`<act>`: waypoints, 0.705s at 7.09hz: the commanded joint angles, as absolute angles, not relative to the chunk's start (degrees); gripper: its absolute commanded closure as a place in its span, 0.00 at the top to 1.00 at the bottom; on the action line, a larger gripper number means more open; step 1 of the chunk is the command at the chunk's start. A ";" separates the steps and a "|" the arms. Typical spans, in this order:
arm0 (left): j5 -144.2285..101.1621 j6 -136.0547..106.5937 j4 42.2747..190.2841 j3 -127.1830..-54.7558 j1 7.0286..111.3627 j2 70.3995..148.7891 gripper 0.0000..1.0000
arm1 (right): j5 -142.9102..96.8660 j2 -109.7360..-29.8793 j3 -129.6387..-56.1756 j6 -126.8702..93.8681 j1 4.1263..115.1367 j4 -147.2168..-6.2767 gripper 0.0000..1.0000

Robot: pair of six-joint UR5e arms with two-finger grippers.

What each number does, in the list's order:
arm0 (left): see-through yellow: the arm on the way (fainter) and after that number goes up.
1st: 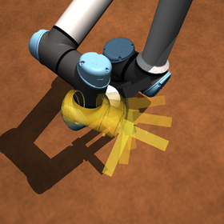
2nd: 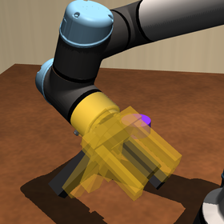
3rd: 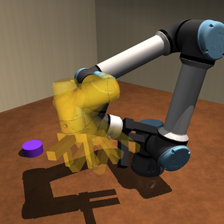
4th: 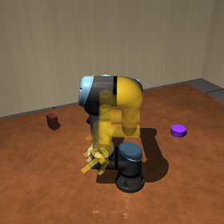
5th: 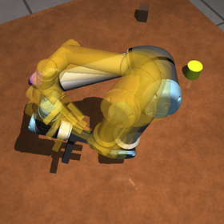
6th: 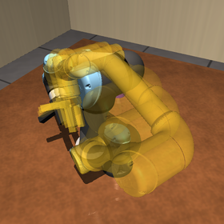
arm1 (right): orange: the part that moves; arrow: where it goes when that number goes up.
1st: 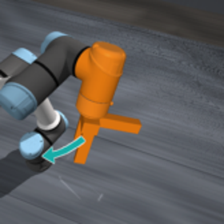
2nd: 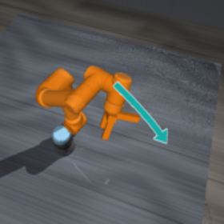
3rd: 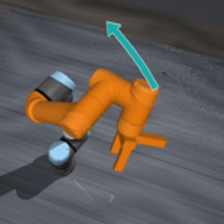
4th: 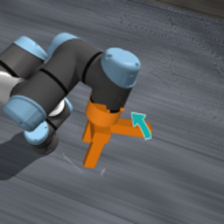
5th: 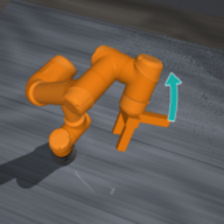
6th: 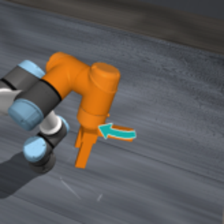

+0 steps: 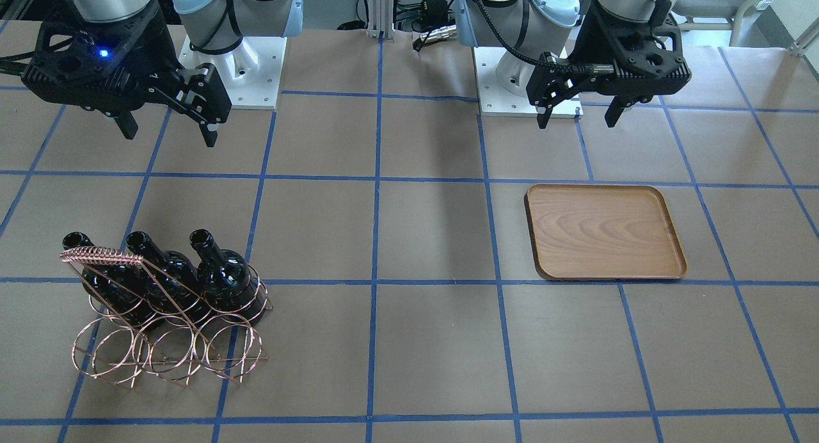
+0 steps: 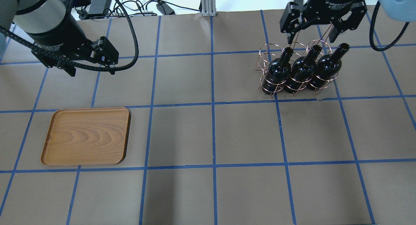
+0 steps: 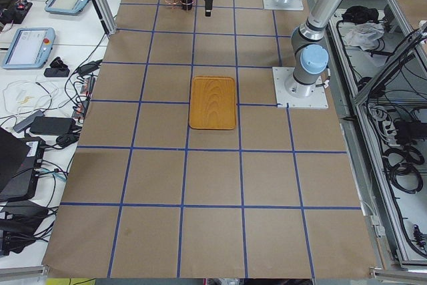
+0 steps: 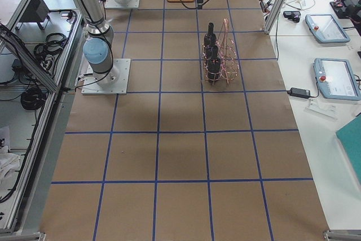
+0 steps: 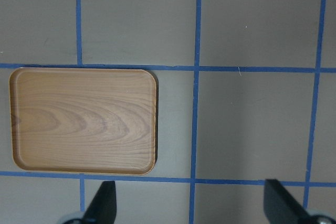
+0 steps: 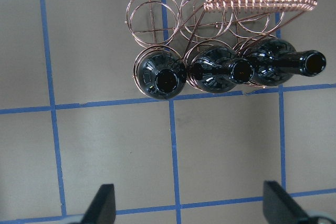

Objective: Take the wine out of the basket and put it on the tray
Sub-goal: 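Lower the right gripper over the middle dark bottle in the copper rack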

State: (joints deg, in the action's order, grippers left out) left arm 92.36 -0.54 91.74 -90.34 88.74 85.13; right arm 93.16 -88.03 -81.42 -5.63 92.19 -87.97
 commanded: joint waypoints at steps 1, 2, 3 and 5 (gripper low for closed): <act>92.11 -0.62 91.67 -90.35 88.86 85.17 1.00 | 93.16 -87.98 -81.47 -5.10 92.20 -88.07 1.00; 92.28 -0.79 91.84 -90.35 88.86 85.17 1.00 | 93.25 -87.98 -81.47 -5.01 92.20 -87.98 1.00; 92.20 -1.14 91.58 -90.35 88.86 85.34 1.00 | 93.16 -87.98 -81.47 -5.01 92.20 -87.98 1.00; 92.55 -1.06 91.67 -90.35 88.86 85.34 1.00 | 93.86 -88.07 -81.39 -4.92 91.94 -87.89 1.00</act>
State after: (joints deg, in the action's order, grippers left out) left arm 92.29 -1.11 91.59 -90.35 88.85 85.39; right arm 93.41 -88.00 -81.42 -5.00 92.10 -87.92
